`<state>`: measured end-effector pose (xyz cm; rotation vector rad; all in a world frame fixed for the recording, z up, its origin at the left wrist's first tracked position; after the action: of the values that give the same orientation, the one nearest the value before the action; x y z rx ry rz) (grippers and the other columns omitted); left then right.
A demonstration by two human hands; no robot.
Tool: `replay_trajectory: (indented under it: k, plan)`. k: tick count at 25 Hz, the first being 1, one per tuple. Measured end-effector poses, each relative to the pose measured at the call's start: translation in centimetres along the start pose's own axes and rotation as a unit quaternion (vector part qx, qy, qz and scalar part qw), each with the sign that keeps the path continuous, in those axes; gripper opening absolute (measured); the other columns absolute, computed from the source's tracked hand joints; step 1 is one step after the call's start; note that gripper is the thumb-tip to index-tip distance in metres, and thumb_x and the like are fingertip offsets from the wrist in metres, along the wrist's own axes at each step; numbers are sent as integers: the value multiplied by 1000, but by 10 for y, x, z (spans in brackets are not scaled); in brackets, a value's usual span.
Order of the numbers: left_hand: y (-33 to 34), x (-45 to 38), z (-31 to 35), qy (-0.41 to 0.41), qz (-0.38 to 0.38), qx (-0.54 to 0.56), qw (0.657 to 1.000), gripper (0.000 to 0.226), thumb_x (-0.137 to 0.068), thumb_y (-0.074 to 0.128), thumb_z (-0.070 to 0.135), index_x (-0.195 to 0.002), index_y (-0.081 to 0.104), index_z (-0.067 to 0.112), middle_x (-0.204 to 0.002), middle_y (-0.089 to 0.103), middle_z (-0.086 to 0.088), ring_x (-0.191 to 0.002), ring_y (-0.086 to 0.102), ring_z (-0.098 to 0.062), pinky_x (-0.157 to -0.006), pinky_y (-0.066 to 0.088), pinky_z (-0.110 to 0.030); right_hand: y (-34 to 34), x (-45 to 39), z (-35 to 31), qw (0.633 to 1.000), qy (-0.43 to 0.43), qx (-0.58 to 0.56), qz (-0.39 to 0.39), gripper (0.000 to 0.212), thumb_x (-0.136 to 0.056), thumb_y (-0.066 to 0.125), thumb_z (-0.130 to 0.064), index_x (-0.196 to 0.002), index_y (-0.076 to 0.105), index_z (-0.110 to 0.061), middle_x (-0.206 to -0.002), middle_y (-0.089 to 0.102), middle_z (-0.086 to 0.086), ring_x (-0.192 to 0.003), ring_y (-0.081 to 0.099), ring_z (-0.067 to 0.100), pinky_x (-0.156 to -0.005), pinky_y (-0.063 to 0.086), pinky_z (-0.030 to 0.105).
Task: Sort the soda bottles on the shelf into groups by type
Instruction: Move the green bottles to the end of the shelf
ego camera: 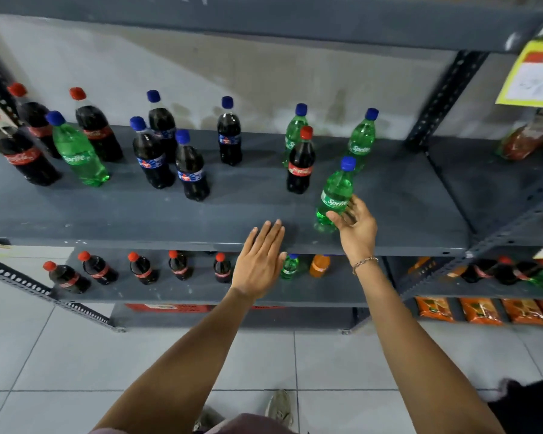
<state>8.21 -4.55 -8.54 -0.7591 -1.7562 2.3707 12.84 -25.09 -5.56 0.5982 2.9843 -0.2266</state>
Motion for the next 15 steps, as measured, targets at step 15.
replay_trajectory:
  k: [15]
  plan:
    - [16,-12,1,-57,-8,-28,998,56,-102,15,35,-135,46,2,-141,48,-14,-132,41,-32,-109,30,-44,-52,-82,3,1000,-2,18,5,57,-76,67,3,-128,46,-8,-119,61,8,-104,58,13,-89,49,19]
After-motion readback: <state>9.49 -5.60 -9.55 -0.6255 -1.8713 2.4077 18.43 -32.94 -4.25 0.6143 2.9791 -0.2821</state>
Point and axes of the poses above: each hand's wrist, its own x-axis away from the middle knuckle, its own y-axis out of the palm, z = x × y, the point moved 8 cm from there along -x, towards the middle knuckle
